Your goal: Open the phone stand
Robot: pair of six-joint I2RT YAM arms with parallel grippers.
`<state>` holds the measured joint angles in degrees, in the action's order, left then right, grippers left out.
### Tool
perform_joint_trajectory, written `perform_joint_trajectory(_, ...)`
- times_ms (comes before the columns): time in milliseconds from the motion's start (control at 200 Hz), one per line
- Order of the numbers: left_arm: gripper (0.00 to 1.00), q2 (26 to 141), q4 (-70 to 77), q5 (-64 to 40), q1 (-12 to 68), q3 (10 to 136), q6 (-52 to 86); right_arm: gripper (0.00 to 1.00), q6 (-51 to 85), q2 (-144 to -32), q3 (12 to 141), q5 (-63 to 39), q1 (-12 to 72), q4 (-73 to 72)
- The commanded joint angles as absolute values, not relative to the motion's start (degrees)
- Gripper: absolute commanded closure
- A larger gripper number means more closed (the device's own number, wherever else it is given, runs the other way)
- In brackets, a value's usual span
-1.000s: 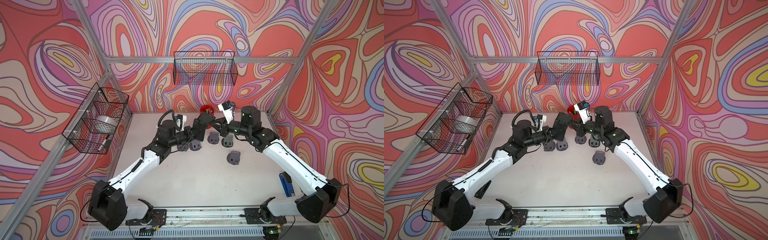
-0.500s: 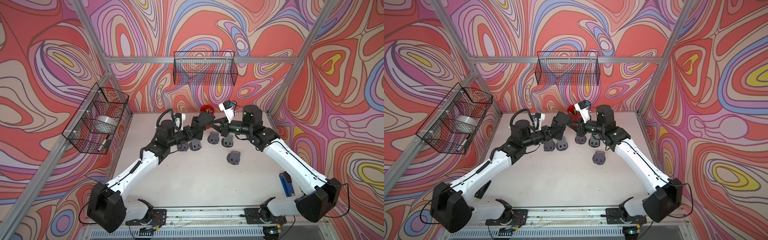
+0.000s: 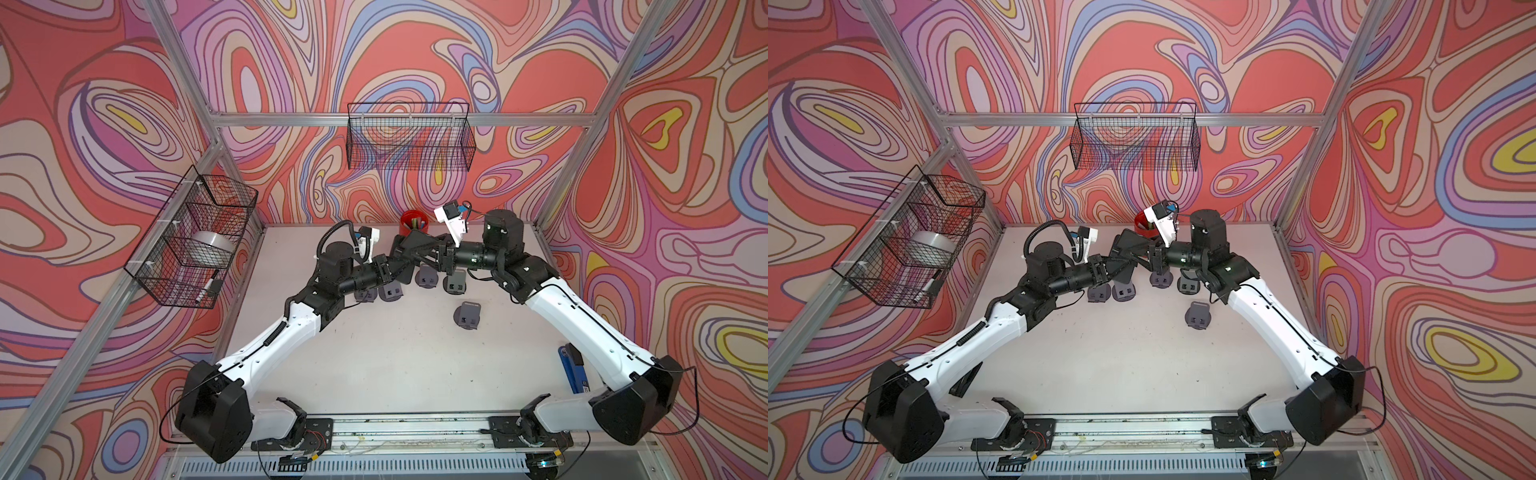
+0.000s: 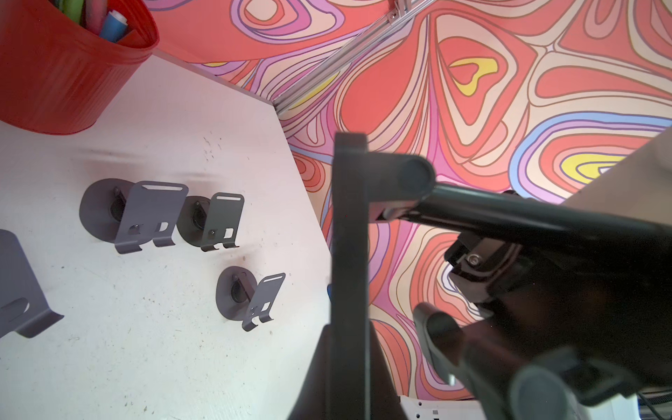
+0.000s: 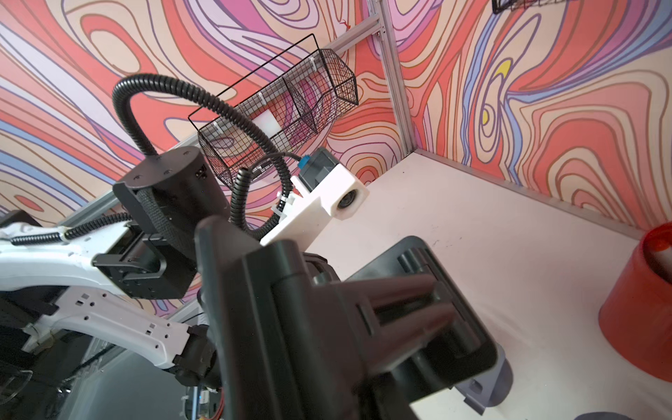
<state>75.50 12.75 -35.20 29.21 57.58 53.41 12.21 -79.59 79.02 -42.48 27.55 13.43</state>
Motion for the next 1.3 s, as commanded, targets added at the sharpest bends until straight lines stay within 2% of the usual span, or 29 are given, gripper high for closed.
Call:
perform_joint_trajectory(0, 1.0, 74.4, 15.12, -35.5, 29.48, 56.57, 51.69, 0.85, 13.17, -80.67, 80.98, -45.87, 28.05, 10.11)
perform_joint_trajectory(155, 1.0, 74.4, 16.56, -33.6, 29.45, 55.72, 50.54, 0.96, 15.18, -80.81, 80.66, -49.8, 28.06, 8.96)
perform_joint_trajectory(270, 1.0, 75.16, 17.34, -32.7, 29.4, 55.81, 49.48, 1.0, 17.3, -80.47, 79.75, -52.24, 28.06, 7.36)
perform_joint_trajectory(581, 1.0, 75.72, 19.06, -31.91, 29.44, 55.56, 49.48, 0.99, 15.97, -80.3, 80.69, -53.42, 28.04, 10.73)
perform_joint_trajectory(636, 1.0, 75.21, 19.15, -31.69, 29.42, 55.14, 49.72, 0.93, 14.83, -80.79, 81.39, -52.41, 28.1, 12.94)
perform_joint_trajectory(731, 1.0, 73.76, 18.98, -30.63, 29.28, 53.83, 50.07, 0.64, 12.51, -81.3, 82.18, -50.08, 28.06, 16.79)
perform_joint_trajectory(771, 1.0, 72.95, 19.36, -30.25, 28.95, 52.8, 50.54, 0.55, 11.9, -81.06, 82.22, -49.31, 28.08, 17.88)
perform_joint_trajectory(877, 1.0, 70.55, 20.62, -29.91, 27.41, 49.46, 52.29, 0.4, 11.17, -79.46, 81.45, -48.12, 28.06, 19.34)
perform_joint_trajectory(1032, 1.0, 66.08, 20.08, -28.92, 24.89, 44.38, 53.3, 0.31, 10.12, -76.61, 80.67, -46.35, 28.05, 22.98)
perform_joint_trajectory(1292, 1.0, 56.57, 19.38, -28.47, 16.02, 34.33, 57.08, 0.29, 10.19, -73.26, 77.97, -43.33, 28.11, 25.84)
